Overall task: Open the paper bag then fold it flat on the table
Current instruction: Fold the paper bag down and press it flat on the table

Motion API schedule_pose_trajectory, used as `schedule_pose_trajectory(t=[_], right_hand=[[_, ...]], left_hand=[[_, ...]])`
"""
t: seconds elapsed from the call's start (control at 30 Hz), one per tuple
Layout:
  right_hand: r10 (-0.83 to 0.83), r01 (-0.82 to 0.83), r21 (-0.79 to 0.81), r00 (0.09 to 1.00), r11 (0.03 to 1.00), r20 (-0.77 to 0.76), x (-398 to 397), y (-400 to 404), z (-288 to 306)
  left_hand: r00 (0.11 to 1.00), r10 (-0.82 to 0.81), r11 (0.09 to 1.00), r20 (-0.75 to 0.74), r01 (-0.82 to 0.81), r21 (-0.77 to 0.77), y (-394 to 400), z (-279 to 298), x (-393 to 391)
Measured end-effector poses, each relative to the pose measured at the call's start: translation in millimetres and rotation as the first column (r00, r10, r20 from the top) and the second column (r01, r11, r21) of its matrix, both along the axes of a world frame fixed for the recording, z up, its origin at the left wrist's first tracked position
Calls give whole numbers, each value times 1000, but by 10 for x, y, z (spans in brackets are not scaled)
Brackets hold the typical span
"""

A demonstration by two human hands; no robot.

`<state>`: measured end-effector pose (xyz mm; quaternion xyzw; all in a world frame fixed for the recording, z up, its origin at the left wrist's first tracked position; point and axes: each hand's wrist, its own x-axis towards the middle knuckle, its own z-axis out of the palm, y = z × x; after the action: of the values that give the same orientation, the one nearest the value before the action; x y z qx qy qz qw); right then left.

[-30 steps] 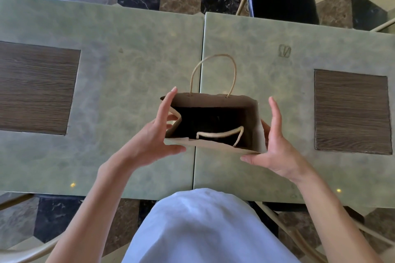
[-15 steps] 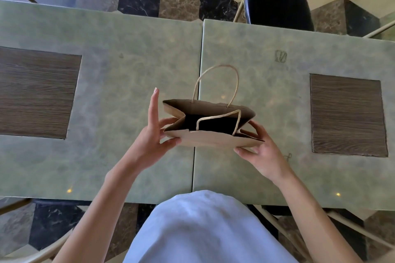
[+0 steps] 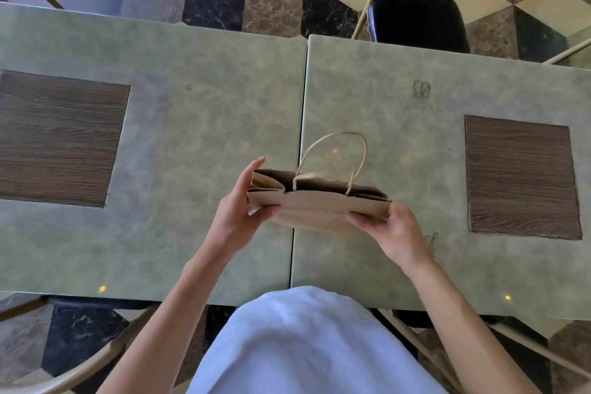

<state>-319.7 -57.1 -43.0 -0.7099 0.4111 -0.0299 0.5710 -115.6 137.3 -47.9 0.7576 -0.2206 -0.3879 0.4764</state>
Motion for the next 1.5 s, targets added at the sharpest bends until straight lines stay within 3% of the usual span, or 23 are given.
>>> schedule_pose_trajectory(t=[0.17, 0.43, 0.5, 0.53, 0.6, 0.67, 0.77, 0.9, 1.17, 1.5], right_hand=[[-93, 87, -76, 993, 993, -72, 27, 14, -11], [-236, 169, -369, 961, 914, -144, 66, 108, -79], [-213, 108, -534, 967, 839, -140, 63, 146, -88], [-173, 41, -650, 975, 759, -141, 55, 160, -79], [-42, -99, -813, 988, 574, -150, 58, 170, -20], [131, -230, -839, 973, 494, -190, 89, 178, 30], [342, -425, -765, 897, 485, -281, 120, 204, -23], [413, -587, -640, 807, 495, -422, 181, 240, -87], [357, -638, -590, 768, 495, -531, 435, 300, -64], [325, -617, -683, 787, 391, -525, 418, 287, -179]], left_hand=[[986, 153, 988, -69, -155, -26, -72, -46, -137], [947, 268, 946, 180, -294, 139, -208, -46, -193], [913, 209, 951, 350, -274, 146, -227, -27, -220], [858, 129, 960, 497, -234, 156, -214, -14, -232], [642, -33, 982, 766, -123, 146, -173, -8, -234], [503, -129, 990, 854, 16, 140, -148, -43, -207], [492, -359, 933, 793, 217, 287, -151, -95, -196], [408, -608, 794, 681, 307, 525, -179, -99, -202], [372, -686, 722, 626, 240, 648, -408, -53, -260], [339, -645, 762, 685, 213, 612, -398, -82, -343]])
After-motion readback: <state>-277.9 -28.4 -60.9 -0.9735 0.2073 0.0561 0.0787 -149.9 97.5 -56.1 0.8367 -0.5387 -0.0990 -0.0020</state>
